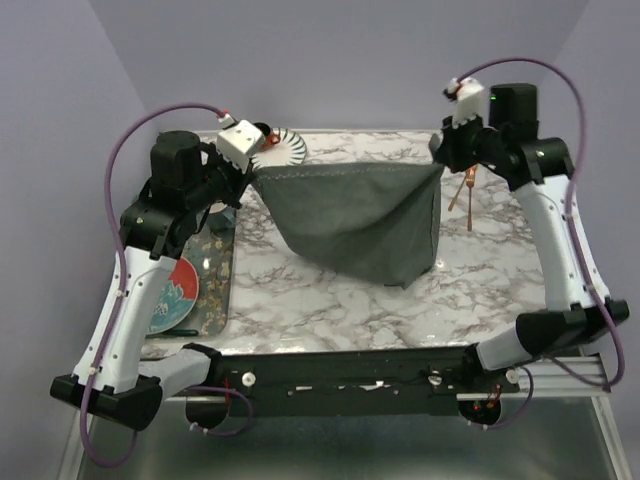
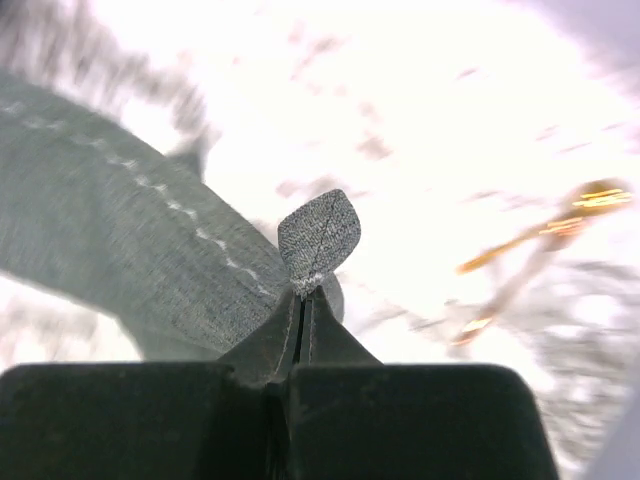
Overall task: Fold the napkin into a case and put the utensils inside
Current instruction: Flatten out the crumpled napkin at the center of the board, then pick up the flattened napkin from the center of the board.
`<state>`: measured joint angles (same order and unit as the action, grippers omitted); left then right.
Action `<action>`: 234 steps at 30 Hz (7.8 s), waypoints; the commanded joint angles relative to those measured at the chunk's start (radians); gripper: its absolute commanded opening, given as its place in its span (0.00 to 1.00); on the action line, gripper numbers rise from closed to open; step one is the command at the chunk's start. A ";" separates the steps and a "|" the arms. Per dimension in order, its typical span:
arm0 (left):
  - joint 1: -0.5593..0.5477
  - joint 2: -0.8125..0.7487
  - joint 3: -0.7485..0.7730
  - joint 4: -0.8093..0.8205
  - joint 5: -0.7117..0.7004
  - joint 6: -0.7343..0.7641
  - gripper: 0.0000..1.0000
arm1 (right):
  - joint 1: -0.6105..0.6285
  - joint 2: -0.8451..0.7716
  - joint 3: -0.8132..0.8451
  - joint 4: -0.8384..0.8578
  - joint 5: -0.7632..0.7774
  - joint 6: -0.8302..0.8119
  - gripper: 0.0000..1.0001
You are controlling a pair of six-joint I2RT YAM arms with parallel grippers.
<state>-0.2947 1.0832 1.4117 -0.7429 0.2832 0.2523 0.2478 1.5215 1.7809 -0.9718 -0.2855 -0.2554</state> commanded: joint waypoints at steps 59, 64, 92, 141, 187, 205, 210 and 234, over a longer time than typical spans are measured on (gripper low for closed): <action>0.074 0.614 0.189 0.081 0.069 -0.015 0.91 | -0.234 0.220 -0.067 -0.036 0.046 -0.122 0.98; 0.068 0.532 -0.015 0.019 0.220 0.027 0.67 | -0.234 0.223 -0.247 -0.142 -0.041 -0.194 0.76; 0.020 0.974 0.147 0.030 0.061 -0.100 0.19 | -0.206 0.744 0.067 0.027 0.042 -0.084 0.43; 0.129 1.192 0.631 -0.004 -0.256 -0.234 0.54 | -0.219 0.918 0.526 0.019 0.086 -0.039 0.63; -0.018 0.841 0.368 0.008 0.195 0.250 0.00 | -0.295 0.732 0.431 -0.195 -0.105 -0.111 0.83; -0.132 0.257 -0.307 -0.138 0.298 0.584 0.00 | -0.334 0.562 0.178 -0.295 -0.184 -0.349 0.89; 0.001 0.503 -0.153 -0.047 0.284 0.282 0.00 | -0.334 0.597 0.190 -0.347 -0.192 -0.344 0.79; 0.028 0.593 -0.108 0.020 0.303 0.205 0.00 | -0.331 0.601 -0.143 -0.151 -0.175 -0.131 0.70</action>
<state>-0.2657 1.7000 1.3128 -0.7403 0.5697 0.4614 -0.0860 2.0712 1.6192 -1.1553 -0.4599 -0.4171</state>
